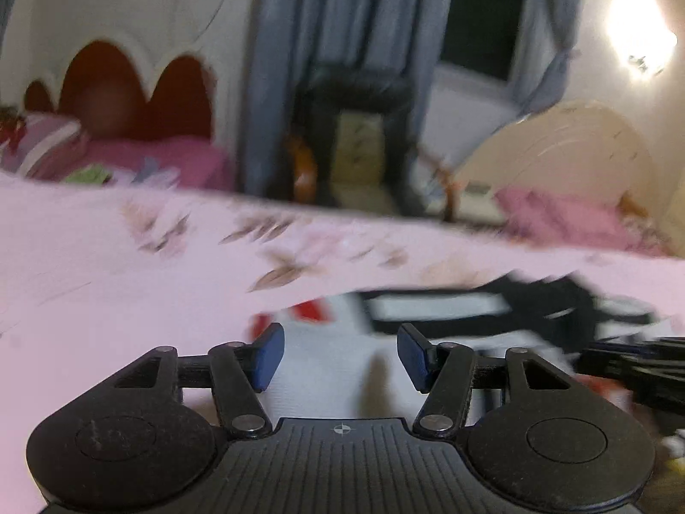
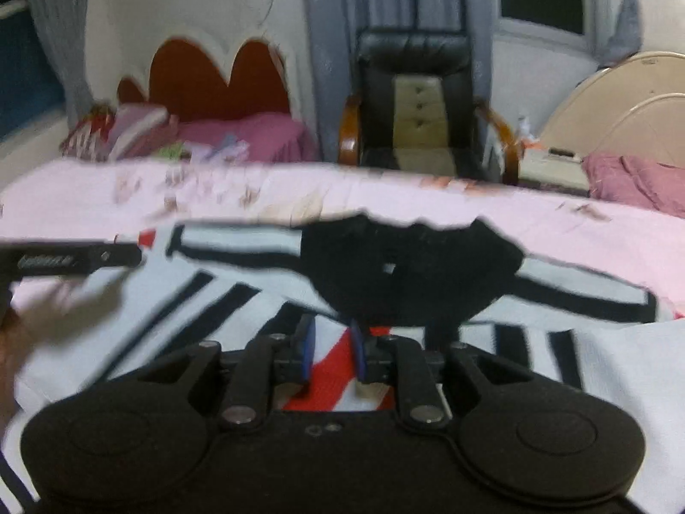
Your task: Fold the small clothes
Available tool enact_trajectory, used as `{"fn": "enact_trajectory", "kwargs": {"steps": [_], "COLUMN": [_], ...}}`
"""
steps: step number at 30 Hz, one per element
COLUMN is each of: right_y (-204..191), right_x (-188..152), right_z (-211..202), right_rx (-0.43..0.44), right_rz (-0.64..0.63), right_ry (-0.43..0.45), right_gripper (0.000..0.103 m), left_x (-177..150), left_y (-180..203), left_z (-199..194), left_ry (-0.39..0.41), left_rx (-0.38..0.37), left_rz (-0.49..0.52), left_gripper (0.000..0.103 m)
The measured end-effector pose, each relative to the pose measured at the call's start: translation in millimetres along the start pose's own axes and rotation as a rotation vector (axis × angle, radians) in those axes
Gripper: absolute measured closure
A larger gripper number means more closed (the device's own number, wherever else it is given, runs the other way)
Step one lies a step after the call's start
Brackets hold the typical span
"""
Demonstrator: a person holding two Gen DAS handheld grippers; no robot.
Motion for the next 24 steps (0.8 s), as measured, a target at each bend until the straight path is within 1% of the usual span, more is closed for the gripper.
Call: {"fn": "enact_trajectory", "kwargs": {"steps": [1,2,4,5,6,7,8,9,10,11,12,13,14,16,18,19,21,23,24], "right_y": [0.1,-2.0,-13.1,-17.9,-20.0,-18.4,-14.6,-9.7,-2.2,9.6,25.4,42.5,59.0,76.5,75.4,72.1,64.1,54.0,51.9], "right_x": [1.9,2.3,-2.7,-7.2,-12.2,-17.6,-19.9,-20.5,-20.7,-21.6,-24.7,-30.4,-36.5,-44.5,-43.7,-40.7,-35.3,-38.0,-41.4], "right_z": [-4.7,-6.6,-5.3,-3.4,-1.0,1.1,-0.7,-2.7,-5.8,-9.6,-12.4,-13.8,-17.4,-24.0,-25.3,-27.7,-40.0,-52.1,-55.3], "right_rx": [0.010,0.023,0.040,0.036,0.016,-0.005,0.000,-0.004,-0.026,-0.068,-0.107,-0.129,-0.128,-0.121,-0.118,-0.127,-0.116,-0.084,-0.072], "right_rz": [0.019,0.032,0.008,-0.014,-0.037,-0.065,-0.075,-0.081,-0.090,-0.097,-0.092,-0.080,-0.064,-0.043,-0.045,-0.046,-0.033,-0.043,-0.060], "right_ry": [0.017,0.017,-0.004,-0.016,-0.032,-0.037,-0.025,-0.029,-0.029,-0.023,-0.023,-0.035,-0.038,-0.032,-0.036,-0.035,0.002,0.017,0.014], "right_gripper": [0.082,0.082,0.082,0.082,0.089,0.089,0.089,0.089,0.089,0.089,0.089,0.089,0.089,0.089,0.089,0.087,0.082,0.082,0.083], "left_x": [-2.6,-5.7,-18.5,-25.8,-33.6,-40.6,-43.3,-44.3,-44.0,-44.6,-45.1,-46.6,-49.9,-53.0,-46.3,-42.5,-40.1,-46.2,-52.4], "left_y": [18.3,32.2,59.5,64.5,65.2,63.8,61.4,58.6,55.4,51.4,47.3,41.6,36.5,30.5,37.4,45.9,68.1,85.4,90.2], "left_z": [2.5,6.5,23.2,31.4,38.7,43.1,41.8,38.9,34.4,26.8,21.3,14.5,9.5,5.8,6.1,3.1,-4.8,-6.7,-3.9], "left_ry": [-0.007,-0.015,-0.059,-0.085,-0.113,-0.126,-0.104,-0.102,-0.101,-0.097,-0.095,-0.097,-0.100,-0.097,-0.098,-0.083,-0.046,-0.050,-0.068], "left_rx": [-0.035,-0.054,-0.096,-0.081,-0.062,-0.054,-0.063,-0.065,-0.056,-0.045,-0.021,0.018,0.050,0.056,0.075,0.056,0.022,-0.004,-0.015], "left_rz": [0.029,0.055,0.072,0.077,0.087,0.099,0.104,0.106,0.112,0.115,0.123,0.141,0.167,0.162,0.160,0.155,0.169,0.186,0.186], "left_gripper": [0.045,0.045,0.046,0.046,0.046,0.045,0.045,0.044,0.044,0.044,0.044,0.044,0.044,0.044,0.044,0.044,0.044,0.044,0.044]}}
Point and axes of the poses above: each gripper's, at about its wrist camera, not at the fingertips, and z roughly the way its jaws point, y to its right, x to its top, the point moved 7 cm from there along z, roughly the way its jaws point, and after that the axes turned 15 degrees about -x, right-handed, at the moved point
